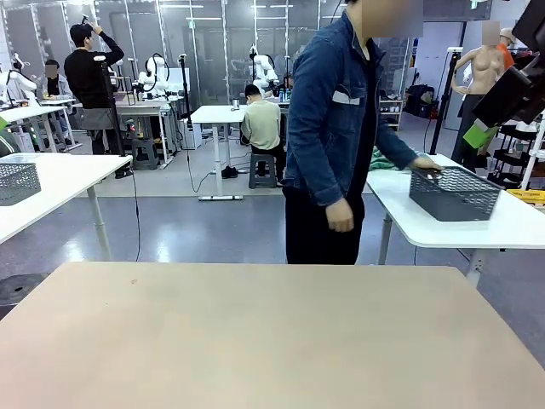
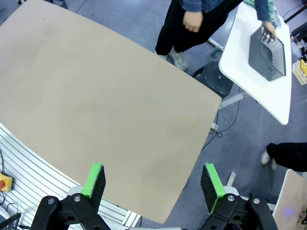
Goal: Fold the towels and place them in the basket.
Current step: When a person lays out a Towel with hook on the table, fold it in half twice.
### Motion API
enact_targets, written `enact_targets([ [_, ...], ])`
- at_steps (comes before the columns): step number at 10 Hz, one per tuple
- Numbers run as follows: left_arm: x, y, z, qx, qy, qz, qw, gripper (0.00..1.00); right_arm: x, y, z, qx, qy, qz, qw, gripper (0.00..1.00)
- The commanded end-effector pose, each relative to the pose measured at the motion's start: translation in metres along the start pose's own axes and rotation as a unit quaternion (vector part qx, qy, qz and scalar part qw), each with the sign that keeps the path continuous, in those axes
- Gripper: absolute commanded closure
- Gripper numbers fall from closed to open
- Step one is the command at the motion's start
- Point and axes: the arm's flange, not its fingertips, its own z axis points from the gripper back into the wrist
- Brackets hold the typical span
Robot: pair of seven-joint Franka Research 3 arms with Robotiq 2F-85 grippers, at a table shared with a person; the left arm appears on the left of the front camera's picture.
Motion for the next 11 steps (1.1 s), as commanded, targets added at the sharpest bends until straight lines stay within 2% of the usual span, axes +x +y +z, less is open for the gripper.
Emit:
enact_targets([
  [1, 0.0015, -0.0004, 0.0005, 0.001, 0.0, -0.002, 1.0, 0.0, 0.0006, -0.0004, 0.0004, -0.001, -0.002, -0.001, 1.0, 0.0],
  [11, 0.0015, -0.0004, 0.0005, 0.001, 0.0, -0.002, 1.0, 0.0, 0.0006, -0.0004, 0.0004, -0.001, -0.002, -0.001, 1.0, 0.0],
])
